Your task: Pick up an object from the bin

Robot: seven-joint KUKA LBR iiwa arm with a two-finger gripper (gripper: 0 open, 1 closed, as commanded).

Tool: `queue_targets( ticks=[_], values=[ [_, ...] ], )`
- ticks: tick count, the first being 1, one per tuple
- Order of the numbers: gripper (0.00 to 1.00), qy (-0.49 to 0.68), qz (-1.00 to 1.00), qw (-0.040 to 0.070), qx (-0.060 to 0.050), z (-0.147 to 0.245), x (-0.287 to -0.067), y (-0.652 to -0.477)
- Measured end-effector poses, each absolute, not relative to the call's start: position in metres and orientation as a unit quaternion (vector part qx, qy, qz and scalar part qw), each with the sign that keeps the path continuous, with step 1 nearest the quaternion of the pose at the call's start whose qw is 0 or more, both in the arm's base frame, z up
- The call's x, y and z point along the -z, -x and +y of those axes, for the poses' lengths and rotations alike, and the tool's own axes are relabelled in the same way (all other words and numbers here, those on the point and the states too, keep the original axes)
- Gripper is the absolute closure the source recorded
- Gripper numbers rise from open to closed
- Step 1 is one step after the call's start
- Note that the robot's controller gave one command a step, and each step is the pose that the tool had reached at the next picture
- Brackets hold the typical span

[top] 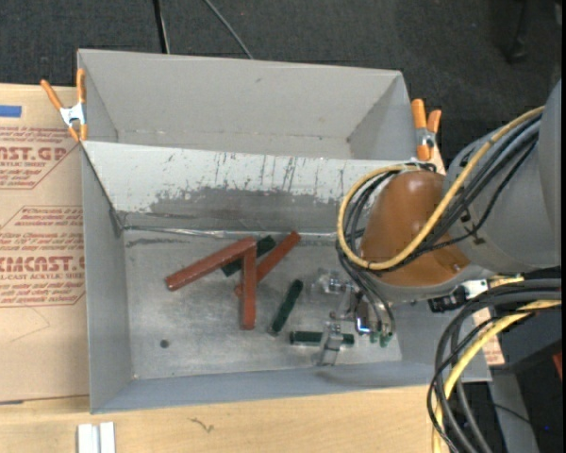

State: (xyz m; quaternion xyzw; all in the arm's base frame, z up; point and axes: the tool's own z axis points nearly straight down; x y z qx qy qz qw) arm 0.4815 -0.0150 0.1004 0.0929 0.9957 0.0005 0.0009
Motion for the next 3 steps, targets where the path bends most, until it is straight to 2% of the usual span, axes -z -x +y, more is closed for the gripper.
queue_targets(
  ticks=[1, 2, 3],
  values=[
    [0.00, -0.148, 0.989, 0.000, 0.000, -0.020, -0.099, -0.485],
    [0.00, -0.176, 0.984, -0.002, 0.000, -0.024, -0.068, -0.484],
    [0.00, -0.175, 0.985, 0.000, 0.000, -0.024, -0.068, -0.484]
  ],
)
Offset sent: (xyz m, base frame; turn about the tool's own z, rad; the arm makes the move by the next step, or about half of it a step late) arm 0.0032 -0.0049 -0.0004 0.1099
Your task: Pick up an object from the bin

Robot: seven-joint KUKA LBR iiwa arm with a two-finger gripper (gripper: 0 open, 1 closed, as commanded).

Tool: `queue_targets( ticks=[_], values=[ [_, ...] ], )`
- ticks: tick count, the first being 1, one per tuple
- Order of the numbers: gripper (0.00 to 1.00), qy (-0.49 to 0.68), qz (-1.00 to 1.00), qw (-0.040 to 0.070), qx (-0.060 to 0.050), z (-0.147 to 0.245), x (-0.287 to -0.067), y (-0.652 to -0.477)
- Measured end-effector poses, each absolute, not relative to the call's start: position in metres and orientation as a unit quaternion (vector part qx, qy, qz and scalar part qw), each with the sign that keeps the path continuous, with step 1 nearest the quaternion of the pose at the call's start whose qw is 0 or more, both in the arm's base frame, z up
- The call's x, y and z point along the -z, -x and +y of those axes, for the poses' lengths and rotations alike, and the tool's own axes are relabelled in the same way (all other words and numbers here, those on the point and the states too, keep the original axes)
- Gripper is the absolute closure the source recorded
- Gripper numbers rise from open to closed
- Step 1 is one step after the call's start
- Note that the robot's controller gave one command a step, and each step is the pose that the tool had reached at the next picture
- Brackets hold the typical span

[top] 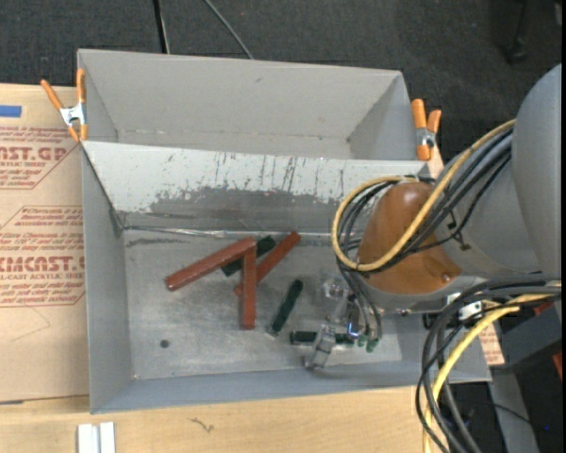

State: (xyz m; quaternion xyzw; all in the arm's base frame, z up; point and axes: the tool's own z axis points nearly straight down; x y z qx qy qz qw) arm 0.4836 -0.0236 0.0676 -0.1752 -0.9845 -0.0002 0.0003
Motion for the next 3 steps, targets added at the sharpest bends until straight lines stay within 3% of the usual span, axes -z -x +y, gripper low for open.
queue_targets(
  ticks=[1, 2, 3],
  values=[
    [1.00, 0.175, -0.985, 0.000, 0.000, -0.024, -0.068, -0.484],
    [1.00, 0.175, -0.985, -0.001, 0.000, -0.023, -0.095, -0.484],
    [1.00, 0.174, -0.985, -0.004, 0.001, -0.023, -0.167, -0.486]
  ],
)
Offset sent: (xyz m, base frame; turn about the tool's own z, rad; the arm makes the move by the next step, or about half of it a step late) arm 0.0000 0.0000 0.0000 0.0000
